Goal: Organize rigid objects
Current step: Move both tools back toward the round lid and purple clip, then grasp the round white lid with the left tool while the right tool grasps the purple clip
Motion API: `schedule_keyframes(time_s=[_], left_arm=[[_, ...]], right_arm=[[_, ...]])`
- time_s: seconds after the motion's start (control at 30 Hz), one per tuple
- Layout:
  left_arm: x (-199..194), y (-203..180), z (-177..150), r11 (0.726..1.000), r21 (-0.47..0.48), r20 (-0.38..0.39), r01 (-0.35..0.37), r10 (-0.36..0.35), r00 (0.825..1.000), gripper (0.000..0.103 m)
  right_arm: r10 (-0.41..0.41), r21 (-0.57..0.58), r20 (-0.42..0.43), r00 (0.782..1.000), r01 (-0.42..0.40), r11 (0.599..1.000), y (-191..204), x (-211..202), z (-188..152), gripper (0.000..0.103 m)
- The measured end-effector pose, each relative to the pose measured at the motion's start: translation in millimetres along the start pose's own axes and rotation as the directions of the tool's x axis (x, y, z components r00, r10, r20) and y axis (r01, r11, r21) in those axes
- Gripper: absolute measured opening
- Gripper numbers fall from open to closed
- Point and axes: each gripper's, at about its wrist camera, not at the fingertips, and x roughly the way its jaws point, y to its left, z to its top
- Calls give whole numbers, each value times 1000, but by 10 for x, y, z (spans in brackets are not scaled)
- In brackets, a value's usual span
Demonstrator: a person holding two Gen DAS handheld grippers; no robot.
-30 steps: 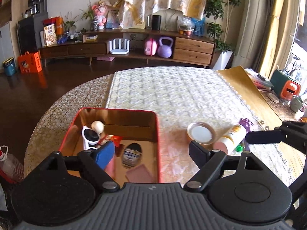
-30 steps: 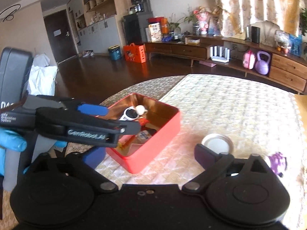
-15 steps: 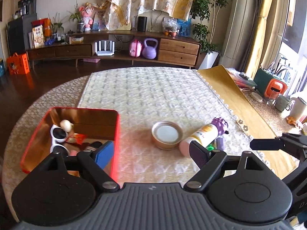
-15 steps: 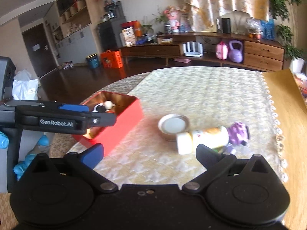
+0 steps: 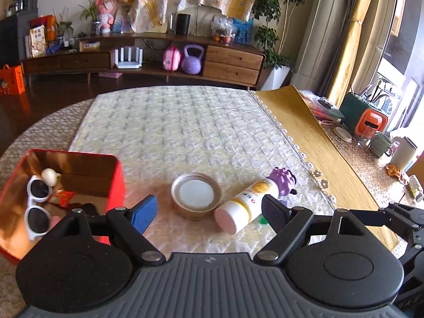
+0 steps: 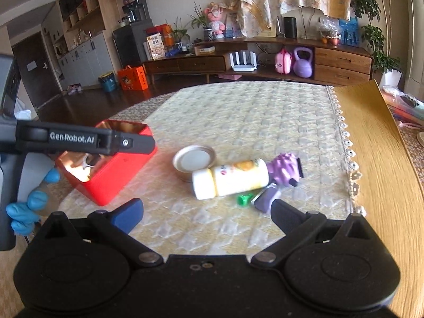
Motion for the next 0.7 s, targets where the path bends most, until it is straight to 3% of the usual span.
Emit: schedule_keyframes(time_s=[0.4, 0.7], left_arm=[[848, -10, 291, 998, -18, -121, -59, 57, 991, 85], [1424, 68, 367, 993, -66, -231, -96, 78, 970, 85]], right_arm=[[-35, 22, -64, 997, 36, 999, -348, 369, 29, 101], [-39, 26, -111, 993, 42, 999, -449, 686, 50, 95]])
